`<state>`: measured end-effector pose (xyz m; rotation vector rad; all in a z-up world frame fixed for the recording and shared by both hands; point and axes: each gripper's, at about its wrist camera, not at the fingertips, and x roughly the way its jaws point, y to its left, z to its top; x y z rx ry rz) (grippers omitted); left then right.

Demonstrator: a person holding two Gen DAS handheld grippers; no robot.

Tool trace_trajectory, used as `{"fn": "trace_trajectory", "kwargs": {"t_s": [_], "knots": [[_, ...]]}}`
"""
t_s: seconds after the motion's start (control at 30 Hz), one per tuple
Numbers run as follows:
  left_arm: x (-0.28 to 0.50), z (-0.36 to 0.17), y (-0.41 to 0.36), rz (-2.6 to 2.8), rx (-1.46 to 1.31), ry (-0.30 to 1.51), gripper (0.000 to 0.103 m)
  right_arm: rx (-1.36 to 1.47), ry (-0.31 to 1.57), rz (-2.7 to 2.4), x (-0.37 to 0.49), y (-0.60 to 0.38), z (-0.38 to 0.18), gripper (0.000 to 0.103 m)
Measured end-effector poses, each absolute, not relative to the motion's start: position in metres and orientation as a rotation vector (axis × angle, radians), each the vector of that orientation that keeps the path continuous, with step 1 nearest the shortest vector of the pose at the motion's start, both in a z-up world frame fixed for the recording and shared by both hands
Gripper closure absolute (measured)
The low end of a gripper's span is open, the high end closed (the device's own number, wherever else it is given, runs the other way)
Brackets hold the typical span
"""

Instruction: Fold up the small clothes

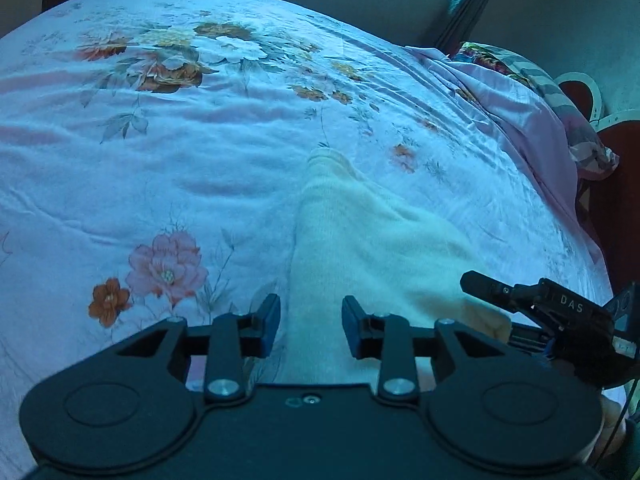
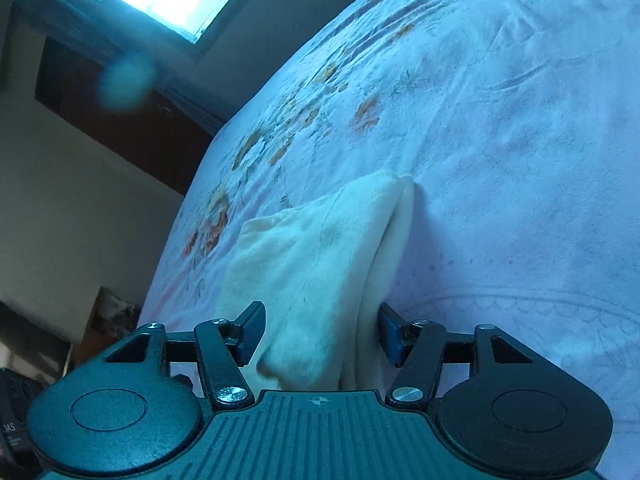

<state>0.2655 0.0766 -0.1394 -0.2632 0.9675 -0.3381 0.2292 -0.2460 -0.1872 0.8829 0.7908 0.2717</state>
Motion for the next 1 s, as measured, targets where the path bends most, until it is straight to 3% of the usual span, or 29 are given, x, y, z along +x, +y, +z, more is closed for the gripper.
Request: {"fn": "trace_trajectory", "kwargs": {"t_s": [0.13,0.2,0.23,0.33,0.43,0.57,0.63,0.7,0.73,0.8,1.0], "knots": [[0.302,-0.159,0.066,-0.341,-0.299,1.020,0.072,0.960,0.825,0.246,0.262,-0.252,-0.200,0.044],[0.317,-0.168,0.058,-0.344,-0.306,1.037,0.070,0.926,0.832,0.227,0.275,-0.249,-0.203,0.060],[0.322,-0.171,0.053,-0.344,-0.297,1.034,0.072,0.892,0.838,0.223,0.280,-0.246,-0.203,0.076],[0.326,-0.168,0.050,-0.310,-0.306,0.992,0.087,0.740,0.781,0.249,0.285,-0.232,-0.189,0.079],[0.311,-0.149,0.056,-0.316,-0.305,0.878,0.100,0.535,0.607,0.381,0.268,-0.211,-0.161,0.079],[0.318,-0.164,0.051,-0.291,-0.241,0.927,0.101,0.494,0.662,0.302,0.282,-0.212,-0.182,0.078],[0.321,-0.173,0.048,-0.275,-0.235,0.949,0.101,0.523,0.761,0.202,0.280,-0.222,-0.203,0.068],[0.319,-0.167,0.045,-0.253,-0.210,0.943,0.101,0.562,0.743,0.174,0.274,-0.230,-0.200,0.063],[0.315,-0.161,0.044,-0.249,-0.204,0.934,0.093,0.527,0.734,0.137,0.270,-0.230,-0.194,0.054],[0.301,-0.148,0.043,-0.242,-0.173,0.901,0.081,0.480,0.702,0.083,0.259,-0.234,-0.176,0.053],[0.244,-0.129,0.031,-0.282,-0.077,0.871,0.082,0.330,0.572,0.255,0.196,-0.197,-0.115,0.054]]}}
